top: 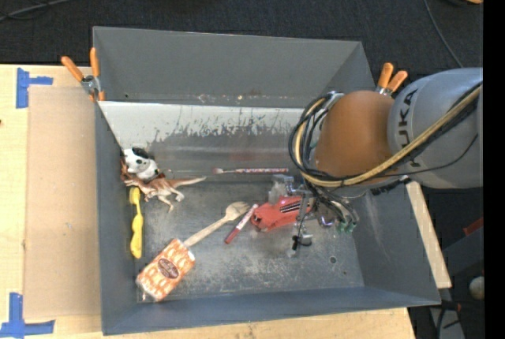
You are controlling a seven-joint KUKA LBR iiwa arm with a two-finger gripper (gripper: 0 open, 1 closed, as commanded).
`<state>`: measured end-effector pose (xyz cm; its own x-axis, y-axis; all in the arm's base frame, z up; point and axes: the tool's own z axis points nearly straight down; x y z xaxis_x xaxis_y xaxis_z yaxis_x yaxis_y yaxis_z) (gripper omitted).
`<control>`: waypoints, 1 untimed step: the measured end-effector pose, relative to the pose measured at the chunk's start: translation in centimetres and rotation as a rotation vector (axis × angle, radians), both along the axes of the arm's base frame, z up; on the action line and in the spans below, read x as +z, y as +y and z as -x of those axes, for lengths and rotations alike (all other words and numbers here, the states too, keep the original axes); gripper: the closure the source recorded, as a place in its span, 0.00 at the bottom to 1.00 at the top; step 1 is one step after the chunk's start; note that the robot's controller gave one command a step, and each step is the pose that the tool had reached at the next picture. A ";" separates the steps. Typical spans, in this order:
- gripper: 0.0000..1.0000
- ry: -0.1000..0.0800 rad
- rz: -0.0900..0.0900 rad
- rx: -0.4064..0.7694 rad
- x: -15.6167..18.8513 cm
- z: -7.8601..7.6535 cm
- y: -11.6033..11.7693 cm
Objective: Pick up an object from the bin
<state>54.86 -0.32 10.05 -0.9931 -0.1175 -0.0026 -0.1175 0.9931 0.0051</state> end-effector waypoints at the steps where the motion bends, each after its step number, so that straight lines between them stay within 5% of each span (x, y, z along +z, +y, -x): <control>1: 0.00 -0.002 0.001 0.143 -2.3 -3.5 -0.8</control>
Offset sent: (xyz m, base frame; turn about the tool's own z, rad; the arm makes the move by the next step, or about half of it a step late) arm 0.0455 -0.0042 -0.0305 0.2050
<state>58.33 -1.14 7.72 -0.9661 -0.2583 -0.0044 -0.2583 0.9661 0.0035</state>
